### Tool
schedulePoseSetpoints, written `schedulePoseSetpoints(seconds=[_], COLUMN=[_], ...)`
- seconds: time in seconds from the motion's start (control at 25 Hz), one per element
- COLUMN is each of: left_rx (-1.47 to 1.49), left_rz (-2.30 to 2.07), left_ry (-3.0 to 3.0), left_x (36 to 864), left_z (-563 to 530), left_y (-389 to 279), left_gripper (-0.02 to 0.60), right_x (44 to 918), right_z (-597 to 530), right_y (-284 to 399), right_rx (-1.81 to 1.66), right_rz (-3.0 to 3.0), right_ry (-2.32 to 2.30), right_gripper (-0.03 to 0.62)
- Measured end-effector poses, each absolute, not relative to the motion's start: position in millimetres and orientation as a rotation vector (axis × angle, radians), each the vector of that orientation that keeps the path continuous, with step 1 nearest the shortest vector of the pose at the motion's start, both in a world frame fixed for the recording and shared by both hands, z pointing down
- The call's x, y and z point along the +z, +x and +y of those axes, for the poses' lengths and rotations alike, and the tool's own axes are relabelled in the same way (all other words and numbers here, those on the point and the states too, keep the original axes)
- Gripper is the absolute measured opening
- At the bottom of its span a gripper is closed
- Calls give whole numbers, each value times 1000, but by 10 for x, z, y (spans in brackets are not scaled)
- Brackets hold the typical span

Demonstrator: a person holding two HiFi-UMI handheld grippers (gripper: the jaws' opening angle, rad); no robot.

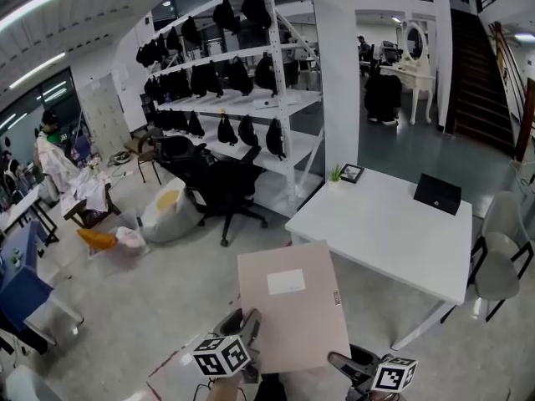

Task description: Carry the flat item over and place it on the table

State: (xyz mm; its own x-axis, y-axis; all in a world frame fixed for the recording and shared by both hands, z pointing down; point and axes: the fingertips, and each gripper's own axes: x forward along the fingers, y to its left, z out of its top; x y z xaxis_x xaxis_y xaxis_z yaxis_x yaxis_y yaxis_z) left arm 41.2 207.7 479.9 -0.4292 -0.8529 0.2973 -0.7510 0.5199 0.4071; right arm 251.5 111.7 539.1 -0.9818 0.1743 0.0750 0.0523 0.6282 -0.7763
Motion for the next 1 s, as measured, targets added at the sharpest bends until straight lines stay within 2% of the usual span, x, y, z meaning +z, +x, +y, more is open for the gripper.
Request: schedulePoseSetpoints(seconds=[0.32, 1.0], left_rx=[-297, -265], left_rz=[-2267, -2098], left_ry=[1336, 1520], left_x=[4898, 4937], left_z=[1713, 544], left_y=[-260, -2304], left_gripper=[175, 173], right_x=[5433, 5401], right_z=[820, 60], right_y=[1889, -12], right_rx=[1285, 1317], right_rz=[-2720, -2771], right_ry=[-134, 131], right_gripper=[334, 334])
